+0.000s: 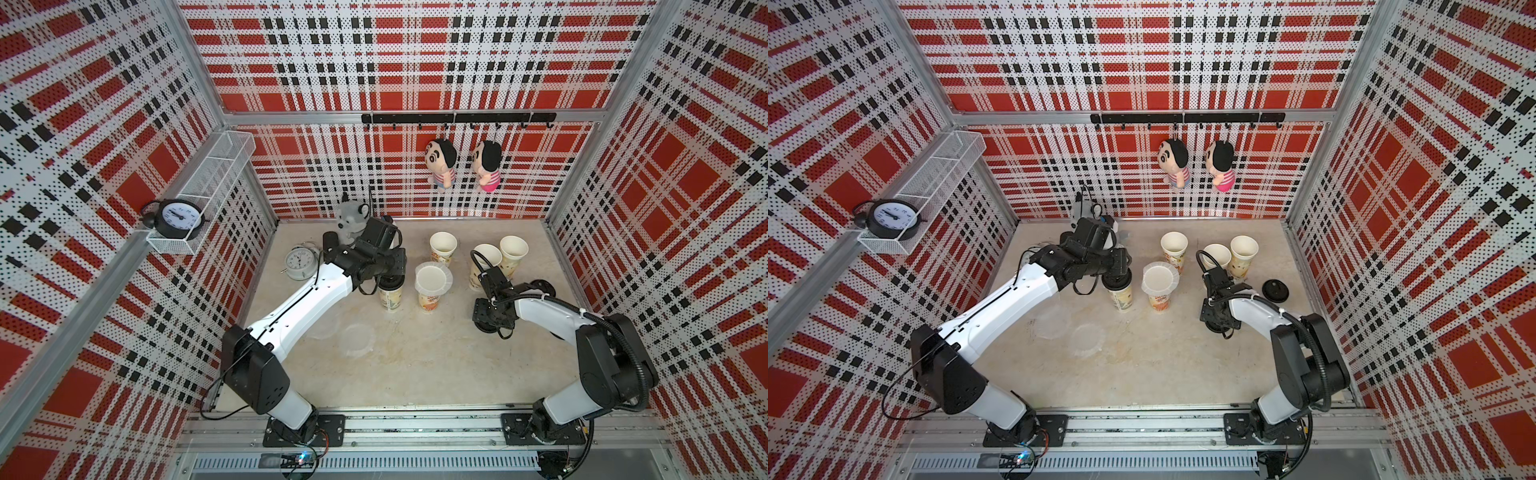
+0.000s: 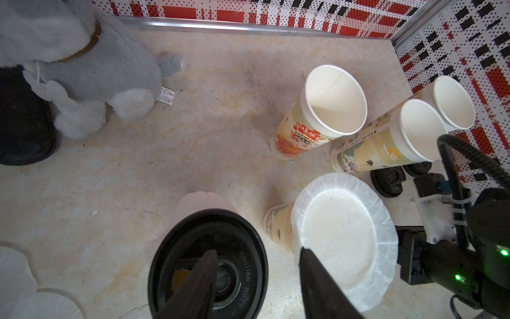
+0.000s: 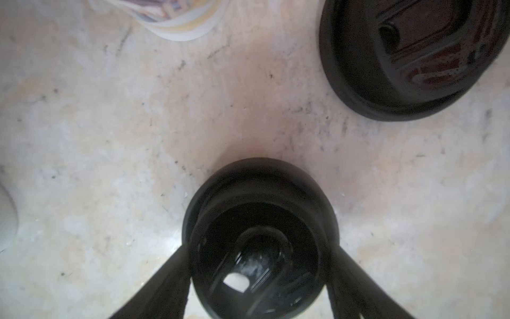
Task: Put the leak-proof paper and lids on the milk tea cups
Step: Pick up the cup lid from the center of the board, then place the cup lid on the cup.
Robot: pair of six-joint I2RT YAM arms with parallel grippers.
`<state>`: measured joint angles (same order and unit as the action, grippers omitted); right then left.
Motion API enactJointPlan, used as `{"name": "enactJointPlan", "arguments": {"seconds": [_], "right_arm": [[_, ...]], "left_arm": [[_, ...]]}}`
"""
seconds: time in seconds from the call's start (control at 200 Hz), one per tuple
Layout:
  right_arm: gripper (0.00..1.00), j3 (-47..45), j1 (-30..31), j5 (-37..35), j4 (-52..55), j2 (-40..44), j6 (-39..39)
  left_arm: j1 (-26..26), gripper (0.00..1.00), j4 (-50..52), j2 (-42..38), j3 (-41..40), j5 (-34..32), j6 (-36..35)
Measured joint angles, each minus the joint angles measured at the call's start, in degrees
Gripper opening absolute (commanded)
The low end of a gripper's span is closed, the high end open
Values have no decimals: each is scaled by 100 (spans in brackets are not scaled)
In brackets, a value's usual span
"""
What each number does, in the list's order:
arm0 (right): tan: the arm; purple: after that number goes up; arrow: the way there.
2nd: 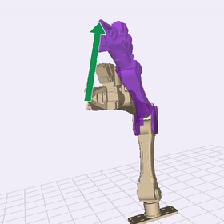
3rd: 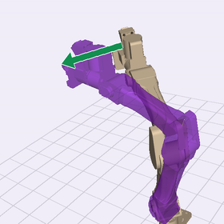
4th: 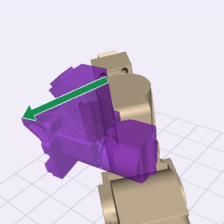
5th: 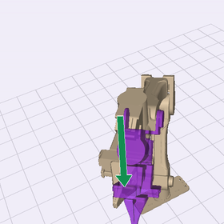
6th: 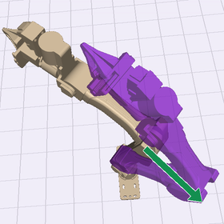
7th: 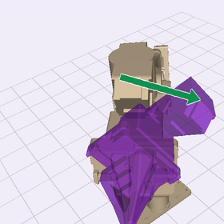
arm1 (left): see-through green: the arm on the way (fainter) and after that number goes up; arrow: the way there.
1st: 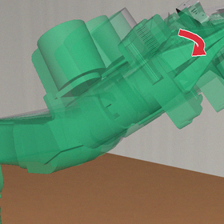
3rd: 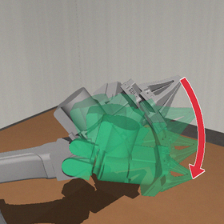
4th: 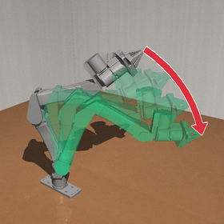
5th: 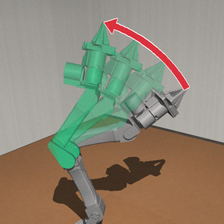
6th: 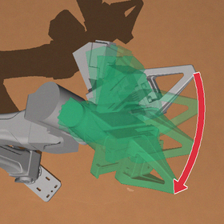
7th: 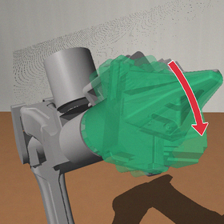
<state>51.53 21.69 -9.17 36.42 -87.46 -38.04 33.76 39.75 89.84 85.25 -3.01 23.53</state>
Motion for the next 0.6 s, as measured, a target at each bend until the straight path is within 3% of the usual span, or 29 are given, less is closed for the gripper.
{"name": "enactJointPlan", "arguments": {"seconds": [0.351,0.601], "right_arm": [[75,1582,483,-232,1440,1121,393],[75,3587,734,-111,2247,748,1152]], "left_arm": [[-70,52,-26,-61,-39,0,0],[-94,52,-55,-160,-199,0,0]]}}
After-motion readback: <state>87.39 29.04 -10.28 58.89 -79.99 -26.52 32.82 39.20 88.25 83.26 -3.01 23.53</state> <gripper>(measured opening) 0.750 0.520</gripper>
